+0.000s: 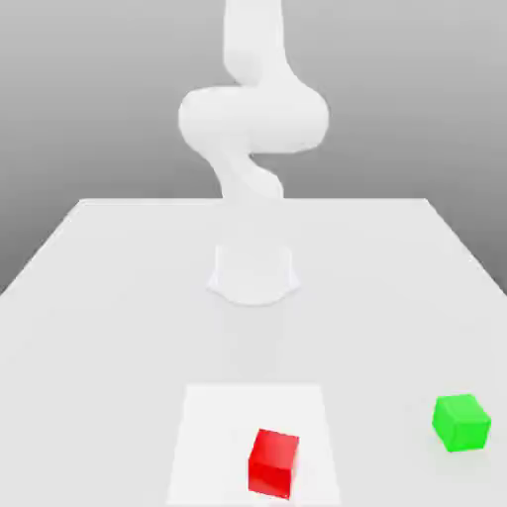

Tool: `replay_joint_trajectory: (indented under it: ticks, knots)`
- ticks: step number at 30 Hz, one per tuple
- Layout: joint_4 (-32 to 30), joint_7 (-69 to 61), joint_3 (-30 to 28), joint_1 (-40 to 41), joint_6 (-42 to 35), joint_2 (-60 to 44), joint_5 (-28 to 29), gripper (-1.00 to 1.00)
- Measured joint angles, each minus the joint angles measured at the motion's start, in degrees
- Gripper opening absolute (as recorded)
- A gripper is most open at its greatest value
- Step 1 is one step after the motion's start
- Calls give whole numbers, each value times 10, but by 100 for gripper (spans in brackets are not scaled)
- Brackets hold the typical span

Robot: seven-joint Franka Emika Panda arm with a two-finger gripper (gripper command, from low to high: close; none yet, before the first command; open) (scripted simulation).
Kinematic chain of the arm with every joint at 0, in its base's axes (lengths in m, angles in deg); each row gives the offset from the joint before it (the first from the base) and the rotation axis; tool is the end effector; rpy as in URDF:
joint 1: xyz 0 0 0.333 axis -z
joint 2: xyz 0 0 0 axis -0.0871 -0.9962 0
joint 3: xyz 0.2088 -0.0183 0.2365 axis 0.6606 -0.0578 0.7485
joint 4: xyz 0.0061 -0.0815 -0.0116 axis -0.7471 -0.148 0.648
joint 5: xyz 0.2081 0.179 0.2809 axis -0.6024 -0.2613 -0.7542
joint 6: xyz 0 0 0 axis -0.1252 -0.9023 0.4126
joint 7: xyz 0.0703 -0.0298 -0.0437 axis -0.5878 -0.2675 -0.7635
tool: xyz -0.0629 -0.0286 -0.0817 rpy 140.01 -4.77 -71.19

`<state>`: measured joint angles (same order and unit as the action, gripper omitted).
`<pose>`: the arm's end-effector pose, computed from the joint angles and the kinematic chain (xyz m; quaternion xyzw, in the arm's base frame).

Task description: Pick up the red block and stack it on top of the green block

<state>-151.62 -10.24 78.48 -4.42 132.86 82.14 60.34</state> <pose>0.3809 0.0027 0.6717 -0.8565 0.3750 -0.3263 0.1393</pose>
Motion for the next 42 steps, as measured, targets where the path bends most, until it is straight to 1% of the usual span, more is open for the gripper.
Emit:
replay_joint_trajectory:
  ticks: [15,23,28,29,36,41,42]
  knots:
    - [-70,109,37,21,128,-315,14,0]
    - [-108,165,37,13,196,-481,20,0]
    - [-102,183,26,3,272,-585,31,0]
    - [-99,185,23,0,289,-606,34,-100]
    - [-98,187,22,0,294,-611,36,-100]
    - [-112,173,34,6,219,-523,21,-100]
    - [-111,162,48,-4,208,-513,21,-100]
